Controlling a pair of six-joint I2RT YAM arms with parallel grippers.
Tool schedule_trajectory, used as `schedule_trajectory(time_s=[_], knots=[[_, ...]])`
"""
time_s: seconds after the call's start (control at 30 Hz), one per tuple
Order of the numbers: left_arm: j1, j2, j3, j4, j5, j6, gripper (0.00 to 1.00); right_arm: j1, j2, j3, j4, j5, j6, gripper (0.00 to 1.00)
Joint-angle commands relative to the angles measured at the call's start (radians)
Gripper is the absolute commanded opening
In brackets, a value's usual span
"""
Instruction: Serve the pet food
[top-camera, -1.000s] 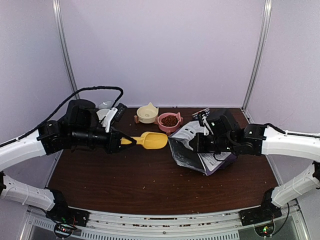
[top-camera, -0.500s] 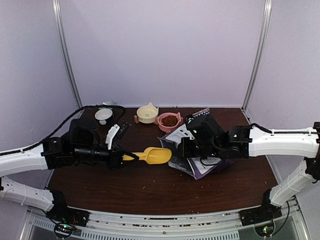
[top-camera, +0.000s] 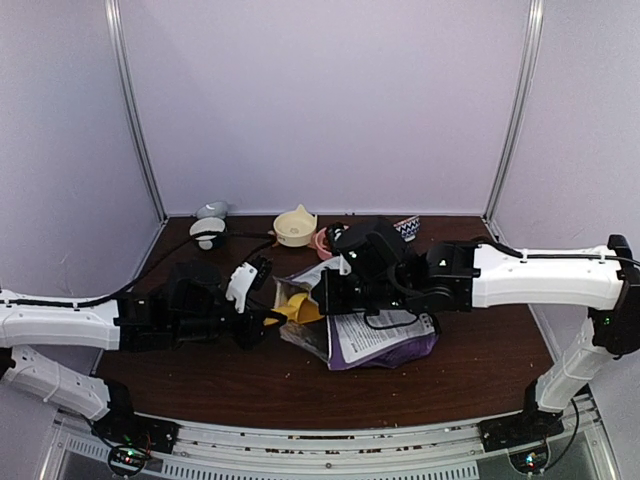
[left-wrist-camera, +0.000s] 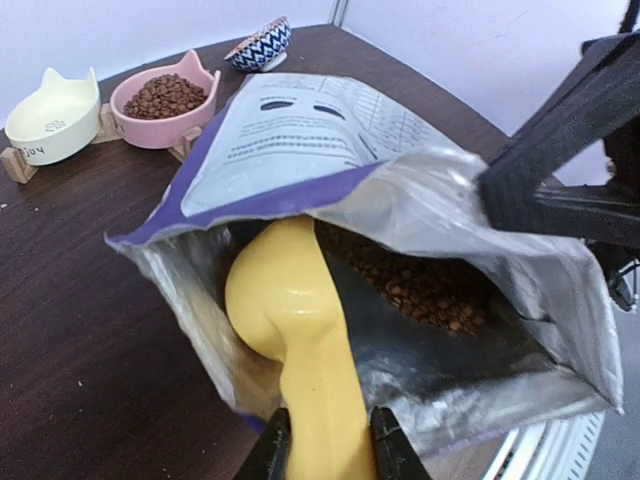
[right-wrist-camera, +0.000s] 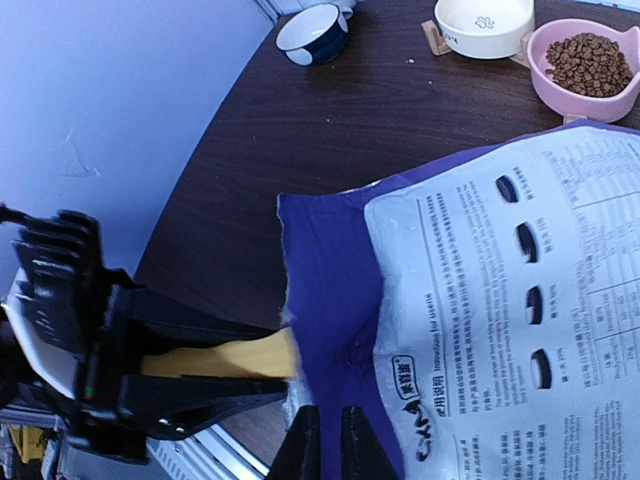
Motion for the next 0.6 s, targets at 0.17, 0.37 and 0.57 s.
schedule_trajectory(time_s=[0.17, 0.37, 0.57], knots=[[-0.030, 0.102, -0.026, 0.279, -0.292, 0.041, 0.00, -0.034, -0.110, -0.032, 0.026, 0.020, -0.007, 0.60], [-0.030, 0.136, -0.005, 0.330, -0.302, 0.041, 0.00, -0.241, -0.245, -0.224, -0.056, 0.005, -0.036, 0.75], [-0.029, 0.159, 0.012, 0.343, -0.284, 0.023, 0.00, -0.512, -0.305, -0.450, -0.014, -0.134, -0.067, 0.68]])
